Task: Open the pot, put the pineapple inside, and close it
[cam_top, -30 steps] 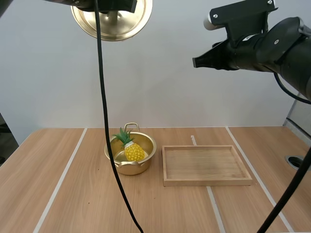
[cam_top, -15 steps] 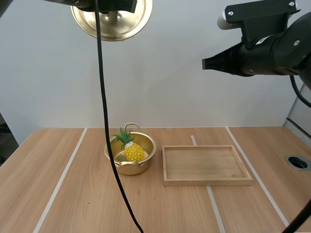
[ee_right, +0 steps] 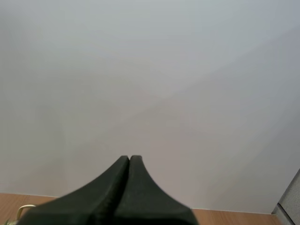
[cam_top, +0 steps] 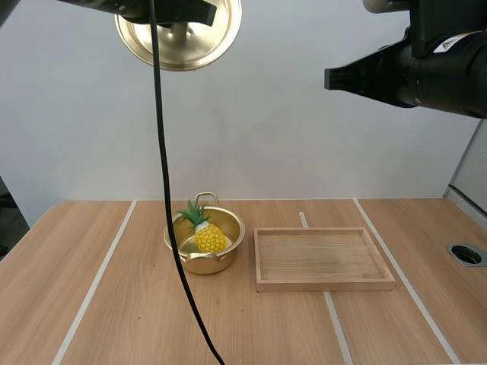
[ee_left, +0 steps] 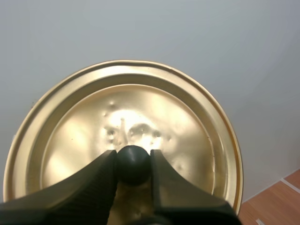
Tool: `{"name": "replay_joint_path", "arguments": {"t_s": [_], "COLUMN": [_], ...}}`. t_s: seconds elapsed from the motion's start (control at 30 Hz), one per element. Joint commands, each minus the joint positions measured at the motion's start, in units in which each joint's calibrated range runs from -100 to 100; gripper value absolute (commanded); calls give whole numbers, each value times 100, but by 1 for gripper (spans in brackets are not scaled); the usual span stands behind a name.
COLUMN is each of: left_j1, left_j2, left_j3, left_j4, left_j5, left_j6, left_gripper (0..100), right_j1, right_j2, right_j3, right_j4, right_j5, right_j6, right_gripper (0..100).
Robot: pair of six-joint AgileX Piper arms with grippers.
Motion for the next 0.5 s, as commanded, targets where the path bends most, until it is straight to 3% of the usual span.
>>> {"name": "replay_joint_path", "arguments": {"t_s": [0.0,0.47], "left_j1": [-16,-16], "left_j2": [124,699], "left_j3": [-34,1065], "left_j4": [-58,243], "left_j5": [398,1125], "left_j6": [-59,-59], "left_gripper": [0,0], "right_j1": [-26,-26], "right_j2": [-93,-93], "right_j3": [0,0], "right_j4": [-3,2], "right_j5": [176,857], "right_j6": [25,25], "right_gripper": [0,0]}}
